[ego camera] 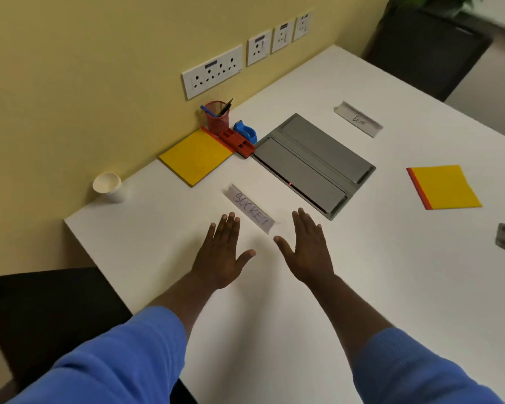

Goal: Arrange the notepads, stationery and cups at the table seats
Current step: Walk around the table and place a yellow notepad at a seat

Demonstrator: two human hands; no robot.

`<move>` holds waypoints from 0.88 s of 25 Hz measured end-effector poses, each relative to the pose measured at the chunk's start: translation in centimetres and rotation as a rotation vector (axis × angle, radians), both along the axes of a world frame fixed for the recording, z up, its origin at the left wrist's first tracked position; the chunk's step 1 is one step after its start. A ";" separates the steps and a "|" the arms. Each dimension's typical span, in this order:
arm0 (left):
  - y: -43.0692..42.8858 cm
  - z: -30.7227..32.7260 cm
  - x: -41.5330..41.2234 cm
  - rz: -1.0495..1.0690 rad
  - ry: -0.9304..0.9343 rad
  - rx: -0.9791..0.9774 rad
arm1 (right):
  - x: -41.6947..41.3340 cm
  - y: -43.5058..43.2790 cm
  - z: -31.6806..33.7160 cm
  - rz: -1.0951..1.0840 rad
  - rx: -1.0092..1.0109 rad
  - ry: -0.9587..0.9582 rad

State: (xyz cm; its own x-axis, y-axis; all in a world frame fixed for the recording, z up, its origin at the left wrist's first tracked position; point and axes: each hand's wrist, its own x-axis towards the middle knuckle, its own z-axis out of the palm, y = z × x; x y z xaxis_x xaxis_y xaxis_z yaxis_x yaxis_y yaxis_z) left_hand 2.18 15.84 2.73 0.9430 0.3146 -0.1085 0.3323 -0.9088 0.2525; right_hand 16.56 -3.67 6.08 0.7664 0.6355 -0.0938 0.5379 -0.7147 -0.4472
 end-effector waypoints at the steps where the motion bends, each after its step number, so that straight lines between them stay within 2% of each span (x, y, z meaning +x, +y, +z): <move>1: -1.7 0.9 -0.6 -0.015 -0.010 -0.001 | -1.3 -1.4 0.6 -0.005 0.002 -0.010; 13: -19.8 6.9 -11.8 -0.185 -0.098 0.026 | -16.8 -20.9 5.2 -0.139 0.049 -0.049; 22: -26.4 9.9 -16.3 -0.367 -0.148 0.084 | -24.5 -29.2 7.5 -0.295 0.068 -0.107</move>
